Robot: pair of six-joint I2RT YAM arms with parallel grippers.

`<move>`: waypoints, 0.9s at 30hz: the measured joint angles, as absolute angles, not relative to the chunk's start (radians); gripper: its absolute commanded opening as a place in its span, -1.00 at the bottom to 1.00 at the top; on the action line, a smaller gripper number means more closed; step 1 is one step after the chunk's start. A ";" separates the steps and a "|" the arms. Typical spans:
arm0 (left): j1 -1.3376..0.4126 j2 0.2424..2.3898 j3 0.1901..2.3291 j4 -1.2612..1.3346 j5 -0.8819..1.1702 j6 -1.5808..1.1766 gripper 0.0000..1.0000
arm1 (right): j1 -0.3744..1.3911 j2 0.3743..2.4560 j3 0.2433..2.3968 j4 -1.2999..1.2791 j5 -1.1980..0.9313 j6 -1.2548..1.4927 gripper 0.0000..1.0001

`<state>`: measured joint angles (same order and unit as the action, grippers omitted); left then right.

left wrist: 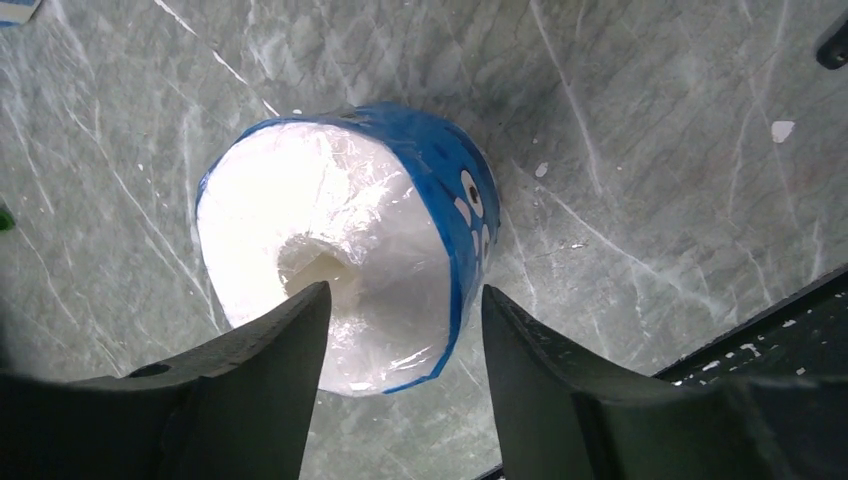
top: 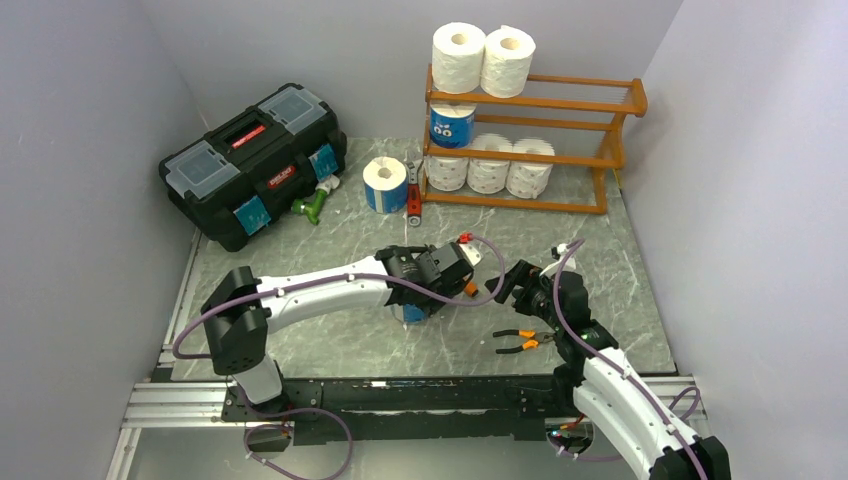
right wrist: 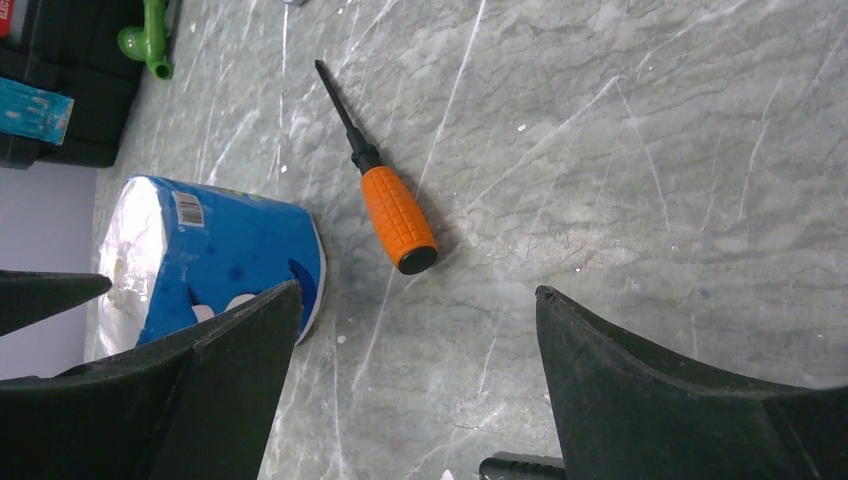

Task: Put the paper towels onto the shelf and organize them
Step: Adjust the paper towel at the center of the board.

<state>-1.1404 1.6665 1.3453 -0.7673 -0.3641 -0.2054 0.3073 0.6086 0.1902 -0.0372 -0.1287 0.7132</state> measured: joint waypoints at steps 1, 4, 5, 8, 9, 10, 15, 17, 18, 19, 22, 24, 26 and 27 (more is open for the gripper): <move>-1.143 1.666 1.347 -0.767 -0.365 -0.204 0.41 | 0.307 0.610 0.190 -0.038 -0.128 0.713 0.77; -1.155 1.666 1.358 -0.774 -0.384 -0.208 0.67 | 0.307 0.614 0.191 -0.038 -0.128 0.713 0.79; -1.158 1.666 1.362 -0.775 -0.392 -0.211 0.76 | 0.307 0.614 0.191 -0.038 -0.128 0.713 0.80; -1.165 1.655 1.367 -0.774 -0.426 -0.231 0.90 | 0.307 0.614 0.198 -0.049 -0.127 0.714 0.83; -1.166 1.642 1.366 -0.774 -0.440 -0.240 0.92 | 0.307 0.614 0.204 -0.059 -0.122 0.715 0.83; -1.166 1.624 1.362 -0.768 -0.453 -0.250 0.93 | 0.307 0.615 0.214 -0.071 -0.115 0.717 0.84; -1.098 1.388 1.219 -0.667 -0.473 -0.343 0.93 | 0.307 0.664 0.320 -0.142 -0.101 0.721 0.81; -1.015 1.266 1.125 -0.620 -0.457 -0.395 0.93 | 0.307 0.718 0.393 -0.176 -0.108 0.714 0.80; -0.957 1.192 1.057 -0.574 -0.443 -0.431 0.93 | 0.307 0.752 0.432 -0.190 -0.116 0.708 0.79; -0.902 1.115 0.978 -0.532 -0.441 -0.469 0.93 | 0.307 0.785 0.470 -0.200 -0.127 0.701 0.79; -0.842 0.940 0.797 -0.467 -0.444 -0.553 0.93 | 0.316 0.861 0.561 -0.229 -0.166 0.682 0.80; -0.843 0.823 0.682 -0.436 -0.450 -0.612 0.93 | 0.338 0.905 0.612 -0.253 -0.175 0.670 0.83; -0.846 0.729 0.594 -0.414 -0.467 -0.667 0.93 | 0.384 0.959 0.672 -0.286 -0.173 0.656 0.87; -0.846 0.672 0.543 -0.400 -0.481 -0.703 0.92 | 0.416 0.993 0.708 -0.302 -0.168 0.649 0.87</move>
